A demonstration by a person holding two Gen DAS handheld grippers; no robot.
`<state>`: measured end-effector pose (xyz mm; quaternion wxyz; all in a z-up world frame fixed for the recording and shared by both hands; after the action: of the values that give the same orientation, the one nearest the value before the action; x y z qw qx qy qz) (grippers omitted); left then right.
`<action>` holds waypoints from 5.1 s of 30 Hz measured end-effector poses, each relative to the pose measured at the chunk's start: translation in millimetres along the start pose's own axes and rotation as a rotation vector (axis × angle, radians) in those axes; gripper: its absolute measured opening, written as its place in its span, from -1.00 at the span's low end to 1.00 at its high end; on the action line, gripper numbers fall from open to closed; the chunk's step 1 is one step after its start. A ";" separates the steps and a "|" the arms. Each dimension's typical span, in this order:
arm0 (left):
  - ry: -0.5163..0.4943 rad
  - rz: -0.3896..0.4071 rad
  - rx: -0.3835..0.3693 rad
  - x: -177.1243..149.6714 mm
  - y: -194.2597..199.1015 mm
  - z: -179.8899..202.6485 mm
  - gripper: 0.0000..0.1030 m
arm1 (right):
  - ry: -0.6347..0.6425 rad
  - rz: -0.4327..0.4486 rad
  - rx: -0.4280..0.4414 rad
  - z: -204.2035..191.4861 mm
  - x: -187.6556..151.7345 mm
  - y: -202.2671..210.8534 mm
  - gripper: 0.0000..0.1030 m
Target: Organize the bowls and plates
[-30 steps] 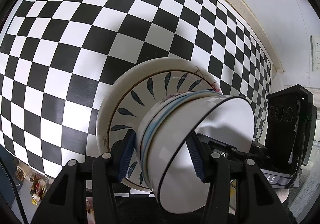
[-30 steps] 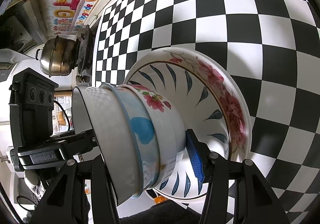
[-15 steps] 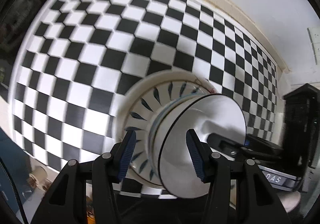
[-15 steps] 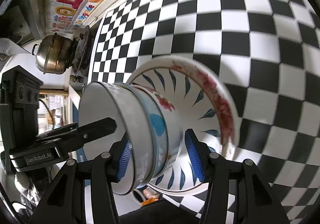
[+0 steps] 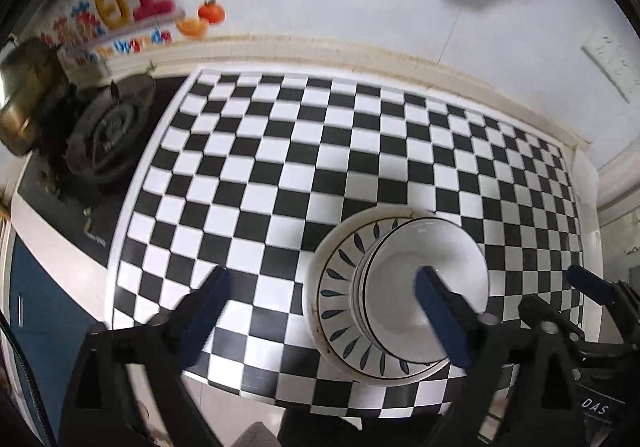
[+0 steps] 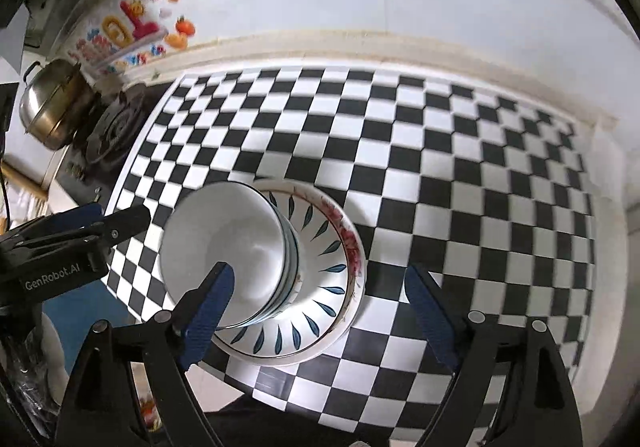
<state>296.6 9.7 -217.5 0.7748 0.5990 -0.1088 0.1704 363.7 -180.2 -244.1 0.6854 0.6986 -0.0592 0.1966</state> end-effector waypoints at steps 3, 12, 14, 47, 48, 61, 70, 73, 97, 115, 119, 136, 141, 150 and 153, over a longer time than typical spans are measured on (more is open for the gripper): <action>-0.040 0.041 -0.015 -5.1 20.7 0.1 0.95 | -0.039 0.053 -0.053 -7.7 -7.9 27.2 0.76; -0.158 0.115 -0.063 -30.4 95.6 10.0 0.97 | -0.139 0.132 -0.118 -33.3 -51.2 103.1 0.77; -0.175 0.139 -0.069 -38.5 114.3 13.5 0.97 | -0.148 0.156 -0.131 -35.1 -62.9 124.7 0.78; -0.220 0.375 -0.016 -223.4 316.0 42.8 0.97 | -0.199 0.439 -0.218 -57.4 -264.6 385.4 0.82; -0.221 0.381 -0.016 -225.3 317.9 43.8 0.97 | -0.198 0.441 -0.222 -57.0 -266.5 386.2 0.82; -0.218 0.406 -0.014 -229.4 325.2 45.7 0.97 | -0.208 0.467 -0.230 -47.4 -274.3 394.6 0.82; -0.216 0.405 -0.012 -229.3 326.2 45.7 0.97 | -0.211 0.468 -0.230 -45.2 -269.2 393.2 0.82; -0.214 0.403 -0.006 -228.4 327.5 44.1 0.97 | -0.210 0.463 -0.228 -45.1 -267.9 391.6 0.83; -0.207 0.401 0.007 -225.5 318.5 40.1 0.97 | -0.211 0.455 -0.241 -44.6 -260.9 378.9 0.83; -0.211 0.396 0.013 -223.2 317.3 44.8 0.97 | -0.228 0.454 -0.236 -35.6 -260.2 376.1 0.83; -0.208 0.398 0.012 -221.3 316.5 44.6 0.97 | -0.226 0.450 -0.236 -35.2 -260.1 374.4 0.83; -0.212 0.392 0.010 -218.8 315.3 46.7 0.97 | -0.235 0.450 -0.242 -26.4 -261.3 369.4 0.83; -0.213 0.393 0.010 -217.9 314.7 46.6 0.97 | -0.236 0.453 -0.243 -25.8 -263.0 369.5 0.83; -0.217 0.393 0.011 -216.8 314.1 46.1 0.97 | -0.235 0.452 -0.244 -25.7 -263.1 370.8 0.83; -0.217 0.393 0.008 -217.3 314.0 46.3 0.97 | -0.234 0.451 -0.244 -25.5 -263.4 370.5 0.83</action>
<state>-25.2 6.5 -6.7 0.7081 0.5842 -0.3053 0.2531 -13.0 -224.2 7.9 0.6920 0.5979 -0.3153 0.2534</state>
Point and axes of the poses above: each gripper's, at about its wrist camera, not at the fingertips, and y roughly against the way its jaws point, z to its right, x to its top, the point moved 2 cm from there along -y, roughly the way its jaws point, and after that the axes turned 14 degrees about -x, right-handed, at the moved point
